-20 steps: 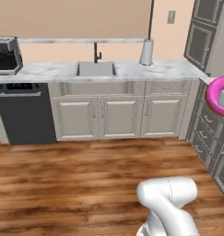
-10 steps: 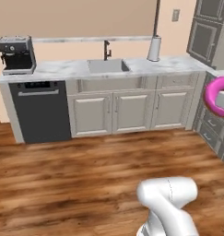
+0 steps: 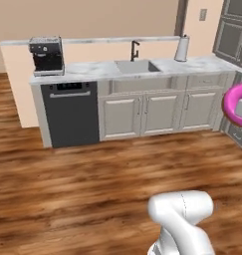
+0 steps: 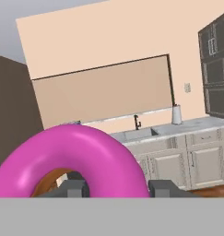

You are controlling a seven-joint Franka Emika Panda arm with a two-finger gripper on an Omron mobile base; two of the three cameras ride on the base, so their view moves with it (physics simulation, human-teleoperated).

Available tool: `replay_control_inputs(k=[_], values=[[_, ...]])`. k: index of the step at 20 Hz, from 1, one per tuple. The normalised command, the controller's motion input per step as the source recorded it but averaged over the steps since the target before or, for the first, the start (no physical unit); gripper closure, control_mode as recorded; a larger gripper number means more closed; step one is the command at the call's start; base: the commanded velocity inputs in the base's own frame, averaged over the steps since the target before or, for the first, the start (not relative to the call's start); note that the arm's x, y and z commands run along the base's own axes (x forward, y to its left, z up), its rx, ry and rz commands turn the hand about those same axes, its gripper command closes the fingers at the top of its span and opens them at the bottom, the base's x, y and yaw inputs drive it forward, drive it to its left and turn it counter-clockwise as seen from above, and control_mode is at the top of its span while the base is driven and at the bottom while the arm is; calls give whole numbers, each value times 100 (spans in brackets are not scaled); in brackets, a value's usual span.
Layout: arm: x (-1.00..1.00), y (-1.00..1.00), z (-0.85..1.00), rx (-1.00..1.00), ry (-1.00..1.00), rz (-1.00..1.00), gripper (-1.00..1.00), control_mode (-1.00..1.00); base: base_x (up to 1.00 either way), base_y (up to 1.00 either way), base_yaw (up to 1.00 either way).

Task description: Take the donuts from the fridge and place them on the empty tray on the dining counter.

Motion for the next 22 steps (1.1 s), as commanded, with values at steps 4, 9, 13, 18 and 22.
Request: replay_control_inputs(k=[4, 9, 13, 18, 22], values=[[0, 0, 0, 0, 0, 0, 100, 100, 1, 100, -2], [0, 0, 0, 0, 0, 0, 100, 100, 23, 100, -10], [0, 0, 0, 0, 0, 0, 100, 100, 52, 100, -39], [0, 0, 0, 0, 0, 0, 100, 100, 16, 100, 0], [0, 0, 0, 0, 0, 0, 100, 100, 14, 100, 0]])
